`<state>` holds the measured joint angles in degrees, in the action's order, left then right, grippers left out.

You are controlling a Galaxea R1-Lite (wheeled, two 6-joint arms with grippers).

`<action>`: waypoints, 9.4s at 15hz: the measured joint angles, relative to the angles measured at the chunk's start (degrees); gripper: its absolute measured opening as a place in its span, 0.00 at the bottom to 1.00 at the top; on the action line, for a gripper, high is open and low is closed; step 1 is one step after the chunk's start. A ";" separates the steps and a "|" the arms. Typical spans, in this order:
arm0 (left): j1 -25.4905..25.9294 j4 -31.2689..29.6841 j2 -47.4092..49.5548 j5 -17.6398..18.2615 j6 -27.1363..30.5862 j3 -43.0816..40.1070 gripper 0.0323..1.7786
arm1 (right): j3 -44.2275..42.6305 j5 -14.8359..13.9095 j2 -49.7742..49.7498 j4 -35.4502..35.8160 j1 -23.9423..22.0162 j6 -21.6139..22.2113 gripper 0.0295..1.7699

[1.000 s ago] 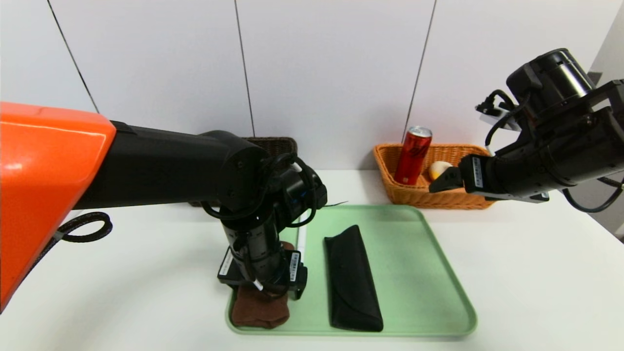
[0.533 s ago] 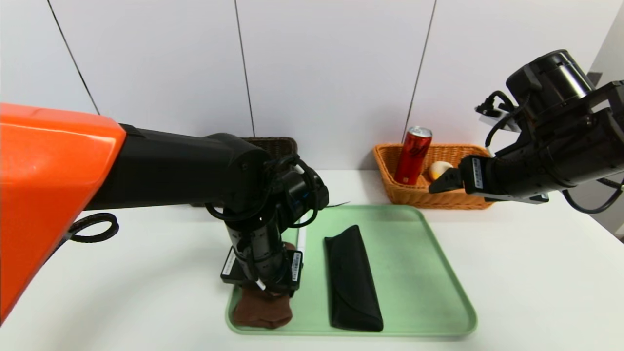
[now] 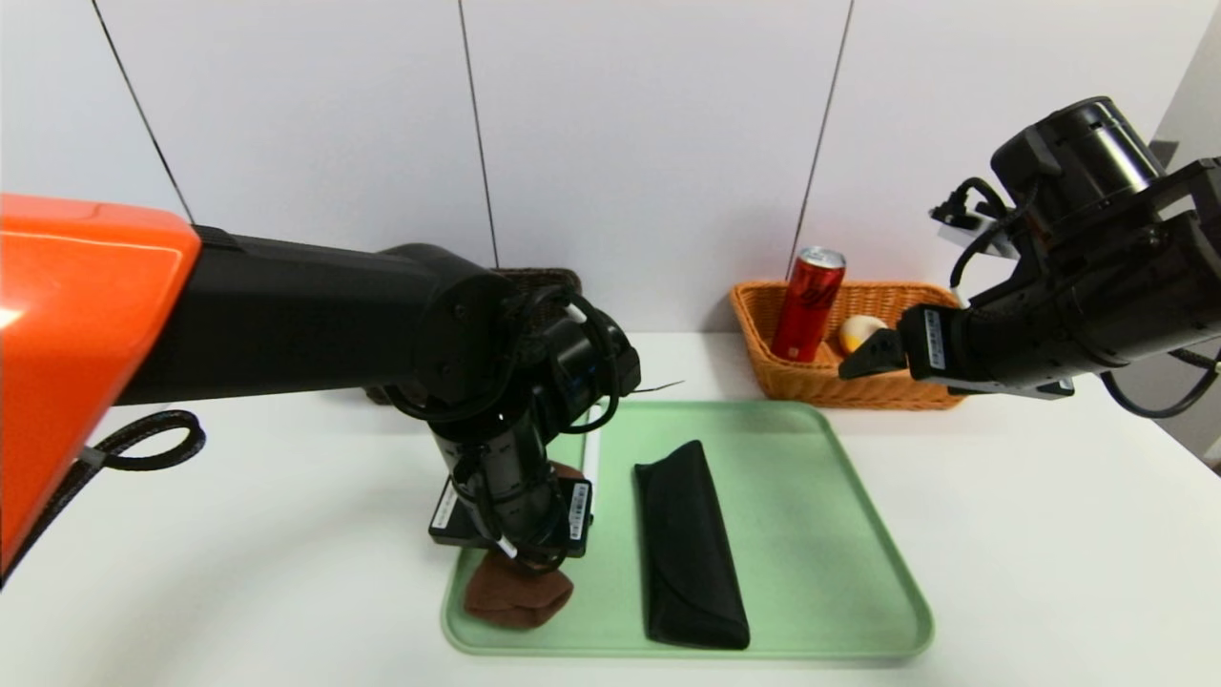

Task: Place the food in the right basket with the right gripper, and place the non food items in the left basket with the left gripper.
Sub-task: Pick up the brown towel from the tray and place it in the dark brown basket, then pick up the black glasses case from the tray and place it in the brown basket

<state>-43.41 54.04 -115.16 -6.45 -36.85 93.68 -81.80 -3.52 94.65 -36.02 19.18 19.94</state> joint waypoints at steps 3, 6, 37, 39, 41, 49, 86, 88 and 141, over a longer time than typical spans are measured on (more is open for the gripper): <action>0.02 -1.04 5.71 -0.09 0.12 0.69 0.20 | 0.60 0.02 -0.41 0.02 -0.71 0.09 0.96; 2.49 -8.23 13.48 -0.24 0.78 2.05 0.20 | 1.49 0.02 -0.79 0.11 -0.77 0.09 0.96; 35.18 -29.93 -11.81 1.49 9.76 18.72 0.43 | 1.23 -0.06 2.46 3.43 -0.39 -0.22 0.96; 35.17 -29.93 -11.68 1.49 9.73 18.72 0.54 | 1.23 -0.05 2.46 3.43 -0.33 -0.13 0.96; 35.15 -29.88 -11.30 1.49 9.73 18.72 0.64 | 1.26 -0.05 2.46 3.41 -0.29 -0.10 0.96; 32.09 -27.92 -3.44 1.55 9.07 18.22 0.84 | 1.43 -0.16 2.10 3.36 -0.39 -0.02 0.96; -12.85 -6.34 -12.73 -7.00 -6.17 18.93 0.95 | 21.08 -8.66 -8.24 10.25 -2.34 -8.46 0.96; -12.85 -6.75 -13.40 -7.85 -5.47 18.93 0.95 | 21.19 -8.46 -8.27 10.25 -2.39 -8.42 0.97; 11.63 -20.36 9.96 -1.43 11.01 18.91 0.24 | 21.52 -7.66 -7.39 12.08 -3.39 -9.09 0.97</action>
<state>-31.78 33.68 -105.20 -7.88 -25.84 112.59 -60.28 -11.18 87.26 -23.94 15.79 10.85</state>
